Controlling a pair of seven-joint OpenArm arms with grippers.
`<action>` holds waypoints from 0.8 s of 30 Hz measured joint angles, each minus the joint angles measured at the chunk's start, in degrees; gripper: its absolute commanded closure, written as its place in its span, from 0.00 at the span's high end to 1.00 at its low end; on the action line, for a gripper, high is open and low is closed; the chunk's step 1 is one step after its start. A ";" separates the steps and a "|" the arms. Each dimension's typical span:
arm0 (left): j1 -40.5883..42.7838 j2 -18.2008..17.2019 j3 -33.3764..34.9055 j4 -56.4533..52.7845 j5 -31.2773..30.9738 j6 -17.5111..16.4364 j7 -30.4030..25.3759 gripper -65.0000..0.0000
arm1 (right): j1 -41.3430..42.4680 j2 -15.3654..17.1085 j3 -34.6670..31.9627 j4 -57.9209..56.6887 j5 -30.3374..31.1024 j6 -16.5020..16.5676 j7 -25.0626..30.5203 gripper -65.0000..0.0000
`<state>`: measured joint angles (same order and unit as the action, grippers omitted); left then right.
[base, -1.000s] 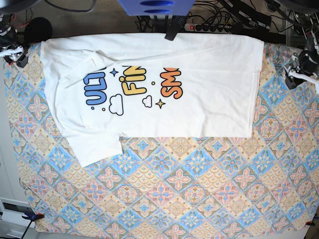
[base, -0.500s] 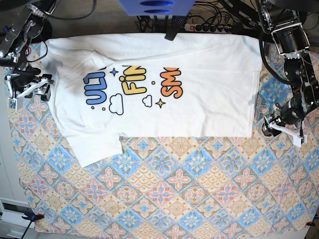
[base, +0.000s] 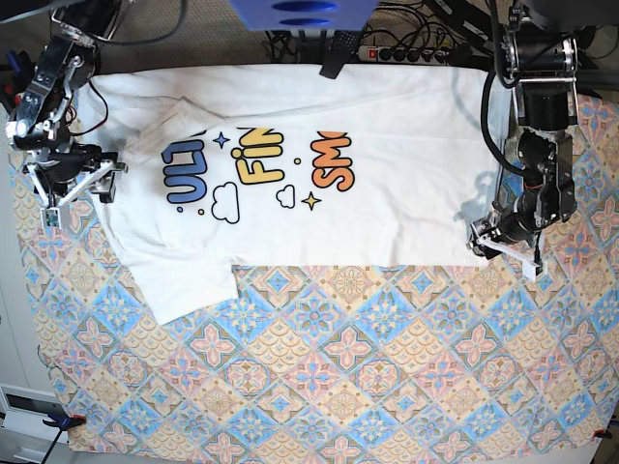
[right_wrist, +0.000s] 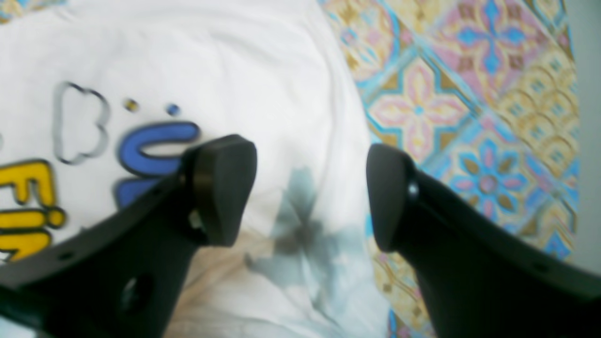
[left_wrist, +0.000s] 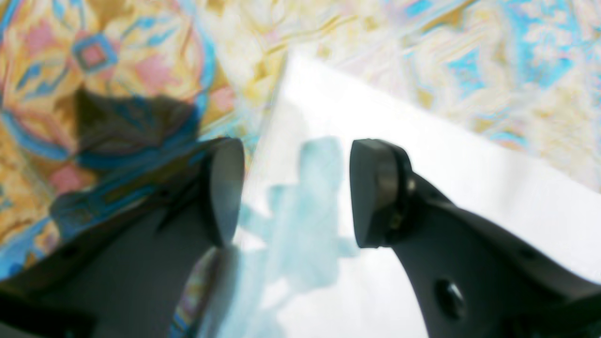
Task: Fold the T-shirt properly
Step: 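Move both grippers to the shirt's side edges and grasp them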
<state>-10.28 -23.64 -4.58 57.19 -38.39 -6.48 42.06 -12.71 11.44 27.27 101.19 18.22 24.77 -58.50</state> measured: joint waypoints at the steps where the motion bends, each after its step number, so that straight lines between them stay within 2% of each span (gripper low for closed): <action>1: 0.00 -0.02 0.44 -0.52 -0.22 0.00 -1.25 0.54 | 0.07 0.11 0.00 0.00 0.02 0.07 0.13 0.60; 7: -0.85 0.11 1.22 -3.85 -0.46 -0.68 -4.26 0.54 | 0.15 0.07 0.00 0.00 0.20 0.24 0.37 0.60; 13: -2.08 2.43 1.20 -5.33 -0.17 -0.39 -5.38 0.54 | 0.15 0.02 0.00 0.00 0.20 0.24 0.31 0.60; 17: -2.05 2.99 4.48 -5.03 -0.22 -0.22 -6.58 0.54 | 0.11 0.02 0.00 0.00 0.17 0.26 0.26 0.60; 19: -2.03 2.99 5.66 -3.76 -0.07 0.31 -6.05 0.49 | 0.15 0.02 0.00 0.00 0.17 0.24 0.20 0.60; 24: -0.94 3.48 6.75 -1.75 -0.02 0.22 -5.31 0.25 | 0.15 0.02 0.00 0.00 0.20 0.26 0.22 0.60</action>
<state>-11.22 -20.16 2.17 55.44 -38.41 -6.26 36.75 -12.56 11.46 27.27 101.19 18.41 25.04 -58.28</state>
